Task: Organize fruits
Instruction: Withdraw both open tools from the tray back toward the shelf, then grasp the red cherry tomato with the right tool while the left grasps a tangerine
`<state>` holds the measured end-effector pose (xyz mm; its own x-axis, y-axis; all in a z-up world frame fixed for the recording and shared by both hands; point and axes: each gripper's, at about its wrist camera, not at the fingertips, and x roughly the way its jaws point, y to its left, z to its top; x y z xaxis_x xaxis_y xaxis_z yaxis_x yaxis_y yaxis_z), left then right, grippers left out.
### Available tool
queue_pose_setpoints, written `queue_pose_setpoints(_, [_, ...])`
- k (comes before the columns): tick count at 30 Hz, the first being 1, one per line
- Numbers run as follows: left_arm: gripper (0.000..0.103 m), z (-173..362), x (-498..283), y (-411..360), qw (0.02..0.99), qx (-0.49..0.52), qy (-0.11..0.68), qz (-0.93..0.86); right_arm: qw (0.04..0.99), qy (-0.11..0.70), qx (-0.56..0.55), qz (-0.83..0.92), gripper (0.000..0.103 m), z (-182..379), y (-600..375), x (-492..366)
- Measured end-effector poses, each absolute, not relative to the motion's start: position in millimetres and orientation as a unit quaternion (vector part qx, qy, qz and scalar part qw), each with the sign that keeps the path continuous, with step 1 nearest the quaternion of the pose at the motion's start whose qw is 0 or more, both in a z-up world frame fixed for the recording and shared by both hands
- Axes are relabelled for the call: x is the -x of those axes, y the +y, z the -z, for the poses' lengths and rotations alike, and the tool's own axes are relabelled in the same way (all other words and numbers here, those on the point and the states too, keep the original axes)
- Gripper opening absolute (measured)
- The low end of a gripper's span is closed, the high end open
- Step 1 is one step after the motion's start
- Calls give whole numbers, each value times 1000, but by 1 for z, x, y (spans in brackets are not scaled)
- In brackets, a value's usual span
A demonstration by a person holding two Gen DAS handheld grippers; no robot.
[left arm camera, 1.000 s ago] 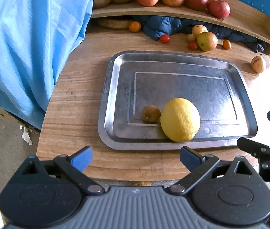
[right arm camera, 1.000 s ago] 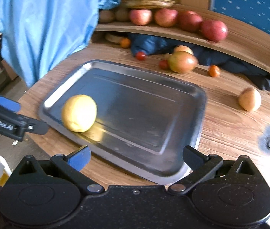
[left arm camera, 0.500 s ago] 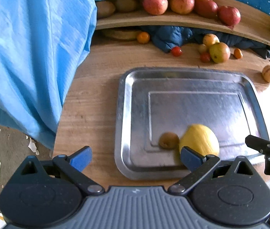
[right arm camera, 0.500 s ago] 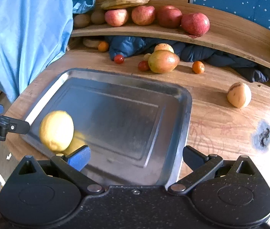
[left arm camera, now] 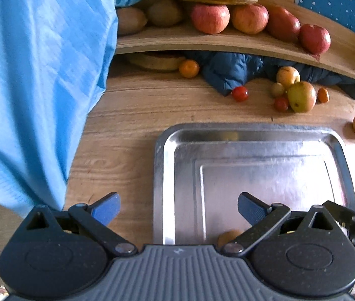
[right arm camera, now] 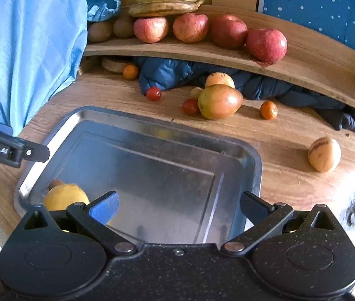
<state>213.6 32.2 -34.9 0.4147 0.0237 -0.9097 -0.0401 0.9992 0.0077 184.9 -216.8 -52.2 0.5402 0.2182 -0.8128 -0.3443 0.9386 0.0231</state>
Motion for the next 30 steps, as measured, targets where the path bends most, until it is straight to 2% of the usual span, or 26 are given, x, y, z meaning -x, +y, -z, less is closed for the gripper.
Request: queue_pose_setpoints(30, [102,59,-329,42,847,19,531,23,884,431,85,-161,102,55,-156,-257])
